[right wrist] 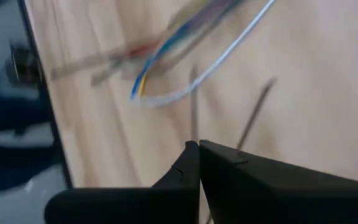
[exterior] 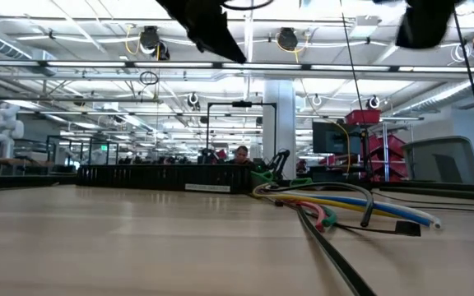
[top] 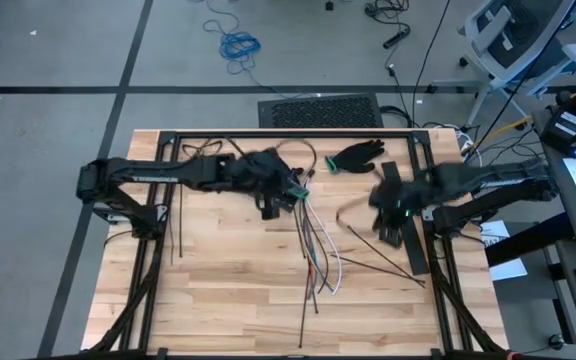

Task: Ziptie cables
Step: Insert the black zip tie into the lock head

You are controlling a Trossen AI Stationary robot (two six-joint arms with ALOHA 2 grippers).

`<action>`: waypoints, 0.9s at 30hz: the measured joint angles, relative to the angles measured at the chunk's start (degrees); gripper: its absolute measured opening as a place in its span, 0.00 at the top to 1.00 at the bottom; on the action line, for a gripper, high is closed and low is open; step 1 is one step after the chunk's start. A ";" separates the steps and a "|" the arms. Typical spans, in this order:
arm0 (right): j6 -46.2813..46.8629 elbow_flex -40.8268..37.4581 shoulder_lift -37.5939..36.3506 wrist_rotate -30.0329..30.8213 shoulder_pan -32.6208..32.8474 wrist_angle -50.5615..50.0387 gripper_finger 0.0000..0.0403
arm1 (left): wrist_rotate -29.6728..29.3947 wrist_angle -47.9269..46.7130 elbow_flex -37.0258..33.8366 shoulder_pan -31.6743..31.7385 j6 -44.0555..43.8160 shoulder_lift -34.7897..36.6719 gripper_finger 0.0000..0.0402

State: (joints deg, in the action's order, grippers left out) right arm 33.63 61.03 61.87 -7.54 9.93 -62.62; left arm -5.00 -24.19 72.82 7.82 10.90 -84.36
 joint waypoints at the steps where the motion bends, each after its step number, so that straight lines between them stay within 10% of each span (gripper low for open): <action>1: 2.38 -3.17 0.02 -1.13 2.61 2.42 1.00 | -0.18 -0.43 -0.02 0.64 -0.01 0.84 1.00; 9: 27.68 -25.75 0.06 -1.47 18.61 32.10 1.00 | -0.08 -0.96 -0.09 3.96 1.74 3.82 1.00; 15: 36.25 -30.02 0.04 10.28 19.24 27.84 1.00 | 0.12 -0.93 -0.07 4.58 3.12 3.83 1.00; 27: 34.56 -31.03 0.99 9.02 17.93 24.42 1.00 | 2.84 -0.26 -0.02 4.54 3.04 5.86 1.00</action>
State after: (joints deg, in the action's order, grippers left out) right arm 68.20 30.00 62.86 1.48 27.86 -38.21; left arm -2.16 -24.45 72.79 12.36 13.93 -78.50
